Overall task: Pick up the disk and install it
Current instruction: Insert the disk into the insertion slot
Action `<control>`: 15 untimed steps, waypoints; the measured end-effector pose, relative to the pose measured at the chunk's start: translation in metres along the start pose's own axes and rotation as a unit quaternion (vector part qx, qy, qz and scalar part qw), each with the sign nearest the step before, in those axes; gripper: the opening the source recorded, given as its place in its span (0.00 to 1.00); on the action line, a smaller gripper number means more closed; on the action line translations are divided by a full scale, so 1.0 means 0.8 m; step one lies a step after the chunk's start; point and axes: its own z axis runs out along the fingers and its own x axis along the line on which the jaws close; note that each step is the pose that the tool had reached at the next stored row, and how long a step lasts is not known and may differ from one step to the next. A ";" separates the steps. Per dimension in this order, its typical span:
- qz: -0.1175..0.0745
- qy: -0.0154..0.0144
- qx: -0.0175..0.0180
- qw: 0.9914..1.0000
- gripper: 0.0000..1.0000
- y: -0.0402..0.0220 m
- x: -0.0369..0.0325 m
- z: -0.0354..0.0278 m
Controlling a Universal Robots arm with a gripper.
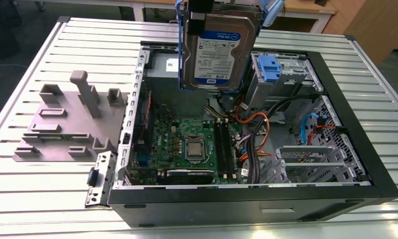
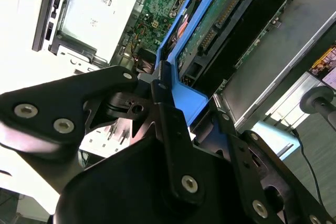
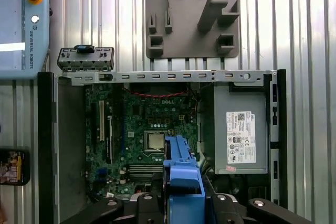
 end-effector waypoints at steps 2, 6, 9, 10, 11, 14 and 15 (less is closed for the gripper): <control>0.000 0.000 0.000 1.000 0.37 -0.0001 0.0000 0.0000; 0.000 0.000 0.000 1.000 0.37 -0.0002 0.0022 0.0000; 0.000 0.000 0.000 1.000 0.37 -0.0002 0.0050 0.0000; 0.000 0.000 0.000 1.000 0.37 -0.0003 0.0058 0.0000; 0.000 0.000 0.000 1.000 0.37 -0.0003 0.0067 0.0000; 0.000 0.000 0.000 1.000 0.37 -0.0004 0.0103 0.0001; 0.000 0.000 0.000 1.000 0.37 -0.0005 0.0111 0.0001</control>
